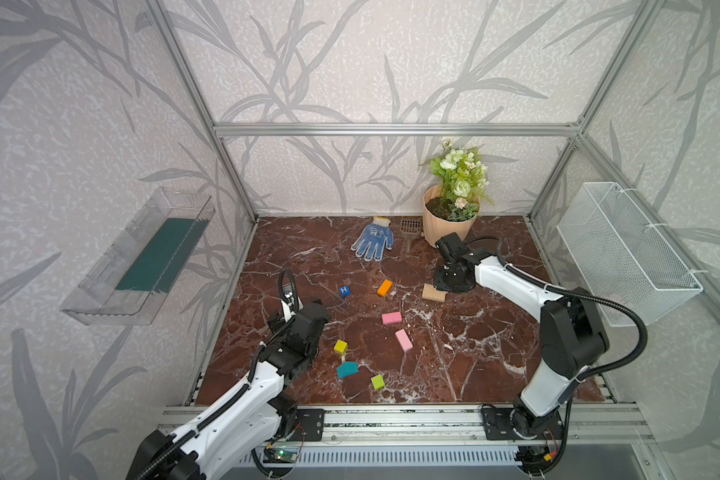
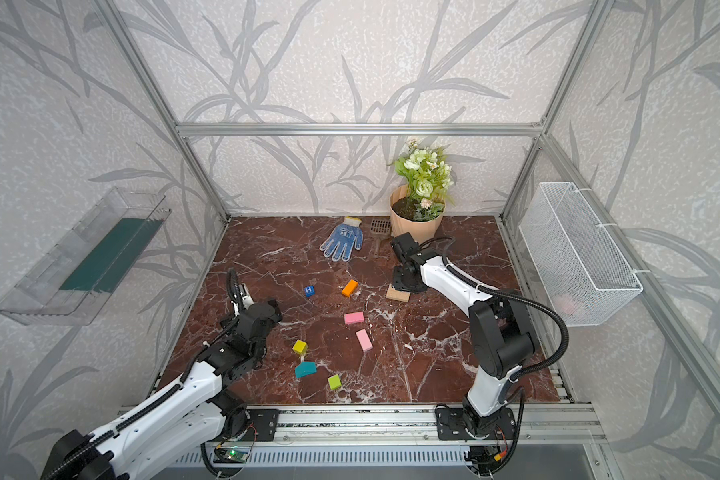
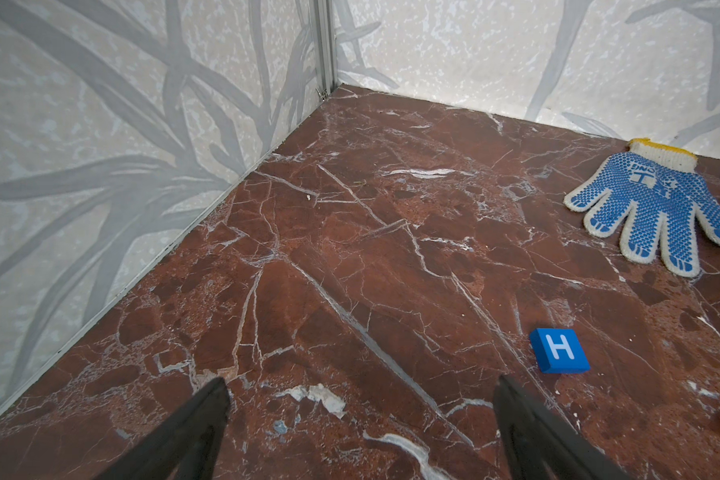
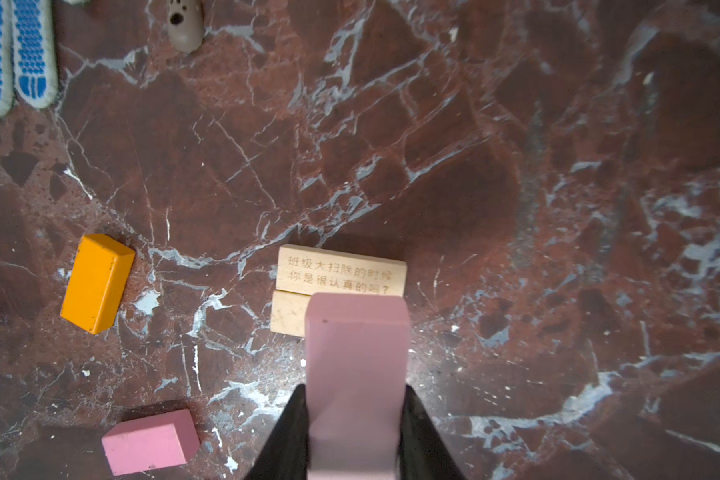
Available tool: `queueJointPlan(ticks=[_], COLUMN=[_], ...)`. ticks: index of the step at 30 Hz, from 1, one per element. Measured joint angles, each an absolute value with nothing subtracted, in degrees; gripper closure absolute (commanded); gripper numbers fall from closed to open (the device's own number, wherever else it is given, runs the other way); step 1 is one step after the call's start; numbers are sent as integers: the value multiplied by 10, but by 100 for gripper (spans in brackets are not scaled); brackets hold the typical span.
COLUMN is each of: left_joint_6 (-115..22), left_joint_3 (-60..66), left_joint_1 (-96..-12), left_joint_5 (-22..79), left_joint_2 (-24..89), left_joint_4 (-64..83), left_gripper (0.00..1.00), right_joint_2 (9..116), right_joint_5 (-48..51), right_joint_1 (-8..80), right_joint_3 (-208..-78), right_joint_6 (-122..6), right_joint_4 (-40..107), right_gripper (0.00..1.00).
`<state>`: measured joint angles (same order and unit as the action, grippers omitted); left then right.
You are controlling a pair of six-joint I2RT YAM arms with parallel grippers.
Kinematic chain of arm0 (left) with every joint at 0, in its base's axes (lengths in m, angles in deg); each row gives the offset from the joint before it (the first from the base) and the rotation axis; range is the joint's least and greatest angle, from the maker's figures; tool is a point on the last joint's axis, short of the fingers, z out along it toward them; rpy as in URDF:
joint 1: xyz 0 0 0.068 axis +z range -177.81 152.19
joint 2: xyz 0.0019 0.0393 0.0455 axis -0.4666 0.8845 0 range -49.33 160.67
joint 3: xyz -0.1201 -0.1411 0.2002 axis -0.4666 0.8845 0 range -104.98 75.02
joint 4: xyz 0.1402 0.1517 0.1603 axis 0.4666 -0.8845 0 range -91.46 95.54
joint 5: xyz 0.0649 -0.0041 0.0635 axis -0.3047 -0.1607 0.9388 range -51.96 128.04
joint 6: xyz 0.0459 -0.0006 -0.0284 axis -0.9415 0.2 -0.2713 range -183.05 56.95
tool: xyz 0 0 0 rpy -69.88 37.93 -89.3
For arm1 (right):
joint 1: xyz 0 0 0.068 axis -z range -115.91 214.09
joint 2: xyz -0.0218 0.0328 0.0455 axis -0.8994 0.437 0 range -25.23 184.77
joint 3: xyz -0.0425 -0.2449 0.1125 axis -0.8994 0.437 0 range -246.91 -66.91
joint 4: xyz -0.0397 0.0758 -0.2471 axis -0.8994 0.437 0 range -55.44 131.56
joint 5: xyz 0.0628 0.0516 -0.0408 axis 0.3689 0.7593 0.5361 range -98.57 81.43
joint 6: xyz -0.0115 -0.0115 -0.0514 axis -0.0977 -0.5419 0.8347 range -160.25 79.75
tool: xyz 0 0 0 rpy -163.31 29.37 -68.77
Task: Build the wood block tower
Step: 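Lift the pink block and carry it over the wooden bars, then lower the pink block onto the wooden bars with the right gripper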
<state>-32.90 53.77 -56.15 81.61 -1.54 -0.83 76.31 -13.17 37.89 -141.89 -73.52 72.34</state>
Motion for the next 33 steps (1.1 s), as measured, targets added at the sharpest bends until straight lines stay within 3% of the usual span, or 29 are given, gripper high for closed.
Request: queueJointPlan(ticks=[9, 33], left_joint_6=[-329, -329], left_joint_3=[538, 538], left_joint_1=[-562, -561], left_joint_5=[816, 815], left_joint_2=[-15, -15], left_joint_4=[-8, -8], left_gripper=[1, 2], right_joint_2=[833, 864], right_joint_5=[-119, -116], right_joint_1=[379, 379], right_joint_3=[-1450, -1468], right_joint_6=[-736, -755], right_joint_4=[741, 760], right_gripper=[79, 78])
